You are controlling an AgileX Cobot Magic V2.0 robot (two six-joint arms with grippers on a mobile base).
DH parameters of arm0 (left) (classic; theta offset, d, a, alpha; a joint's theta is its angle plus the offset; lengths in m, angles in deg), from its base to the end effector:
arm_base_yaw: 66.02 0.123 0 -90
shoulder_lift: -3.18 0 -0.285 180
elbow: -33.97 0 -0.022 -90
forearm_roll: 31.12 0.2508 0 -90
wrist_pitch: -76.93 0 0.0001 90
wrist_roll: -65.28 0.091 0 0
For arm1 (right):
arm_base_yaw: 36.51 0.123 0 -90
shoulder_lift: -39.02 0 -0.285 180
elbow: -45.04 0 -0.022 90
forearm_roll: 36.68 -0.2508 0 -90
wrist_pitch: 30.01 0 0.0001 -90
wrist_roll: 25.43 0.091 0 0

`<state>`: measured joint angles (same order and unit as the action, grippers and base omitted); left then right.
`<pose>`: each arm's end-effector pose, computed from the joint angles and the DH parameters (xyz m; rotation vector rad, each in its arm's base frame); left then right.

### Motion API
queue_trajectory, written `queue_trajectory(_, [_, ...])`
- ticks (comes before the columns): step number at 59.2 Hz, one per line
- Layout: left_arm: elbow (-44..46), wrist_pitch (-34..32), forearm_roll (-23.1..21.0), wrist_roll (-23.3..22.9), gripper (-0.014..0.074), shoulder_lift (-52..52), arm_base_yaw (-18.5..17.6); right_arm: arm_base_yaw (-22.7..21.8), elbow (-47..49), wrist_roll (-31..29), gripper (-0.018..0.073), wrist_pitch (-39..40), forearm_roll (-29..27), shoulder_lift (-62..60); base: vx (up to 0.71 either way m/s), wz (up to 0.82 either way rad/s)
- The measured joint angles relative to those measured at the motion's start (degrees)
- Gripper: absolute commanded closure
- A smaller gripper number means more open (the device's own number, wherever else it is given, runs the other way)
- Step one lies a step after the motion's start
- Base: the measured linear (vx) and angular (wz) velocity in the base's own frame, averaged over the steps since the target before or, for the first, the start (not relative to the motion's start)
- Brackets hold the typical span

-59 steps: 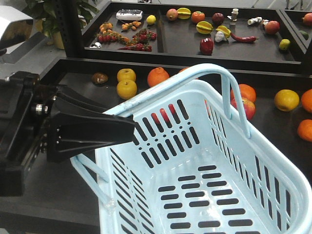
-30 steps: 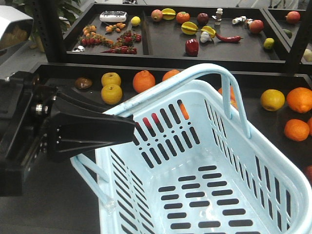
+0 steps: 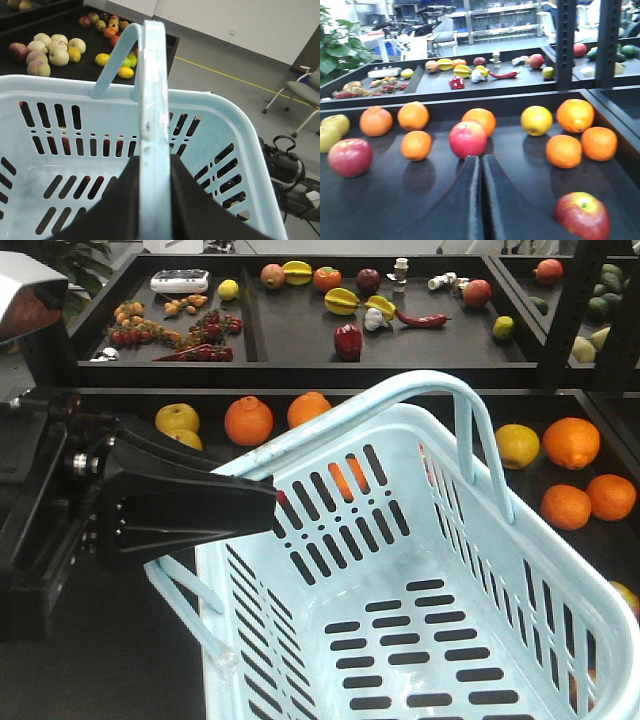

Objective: Pick three apples into basket with both arms
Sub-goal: 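Hold the basket with the left gripper while the base settles at the table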

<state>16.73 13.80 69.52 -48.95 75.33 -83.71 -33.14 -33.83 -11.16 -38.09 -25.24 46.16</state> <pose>0.1707 -0.1381 0.4044 0.9759 1.6402 -1.2366 0.0567 0.0008 0.1915 0.0152 1.6397 0.0614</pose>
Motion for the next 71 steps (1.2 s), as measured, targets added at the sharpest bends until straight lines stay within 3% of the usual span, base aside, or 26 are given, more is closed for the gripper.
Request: queue_trajectory(71, [0.0, 0.0, 0.0, 0.0, 0.0602, 0.0, 0.0, 0.0, 0.0, 0.0, 0.0564, 0.0, 0.0, 0.0, 0.03, -0.04])
